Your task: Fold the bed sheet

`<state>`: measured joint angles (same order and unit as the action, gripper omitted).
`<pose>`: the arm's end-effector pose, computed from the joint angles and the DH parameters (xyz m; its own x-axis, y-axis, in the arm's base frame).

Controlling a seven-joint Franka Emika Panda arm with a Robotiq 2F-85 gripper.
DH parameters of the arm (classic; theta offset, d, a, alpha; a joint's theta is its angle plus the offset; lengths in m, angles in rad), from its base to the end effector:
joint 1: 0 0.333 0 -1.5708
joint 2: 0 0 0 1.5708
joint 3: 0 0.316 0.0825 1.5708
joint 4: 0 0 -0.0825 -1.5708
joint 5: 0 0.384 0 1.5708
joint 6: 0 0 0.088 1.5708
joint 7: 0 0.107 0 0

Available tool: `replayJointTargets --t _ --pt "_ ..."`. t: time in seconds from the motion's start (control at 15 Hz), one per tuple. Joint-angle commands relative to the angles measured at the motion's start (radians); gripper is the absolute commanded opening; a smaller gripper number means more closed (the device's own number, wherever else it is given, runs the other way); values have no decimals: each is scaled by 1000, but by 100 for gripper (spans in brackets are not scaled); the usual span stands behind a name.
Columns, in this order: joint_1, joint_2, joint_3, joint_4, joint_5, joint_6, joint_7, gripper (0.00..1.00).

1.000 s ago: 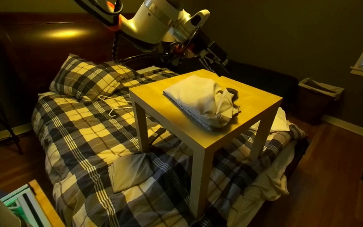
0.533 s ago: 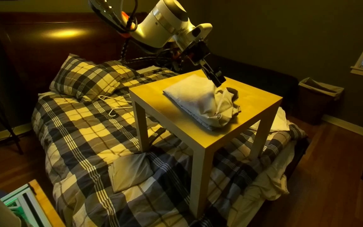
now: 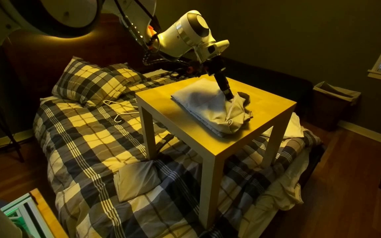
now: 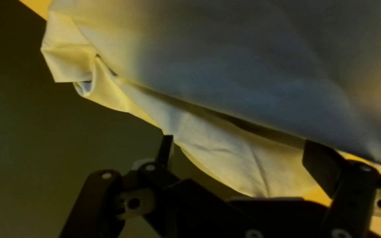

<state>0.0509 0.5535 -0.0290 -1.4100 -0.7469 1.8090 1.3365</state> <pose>0.7028 -0.0373 0.3899 0.4939 -0.6552 0.5716 -0.8687 -0.3438 0.3566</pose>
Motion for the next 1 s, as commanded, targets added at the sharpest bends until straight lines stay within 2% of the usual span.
replayJointTargets --t 0.0,0.47,0.93 --pt "6 111 -59 149 68 4 117 100" --pt "-18 228 -159 325 164 -44 241 100" --pt "-38 309 -214 406 247 -131 272 100"
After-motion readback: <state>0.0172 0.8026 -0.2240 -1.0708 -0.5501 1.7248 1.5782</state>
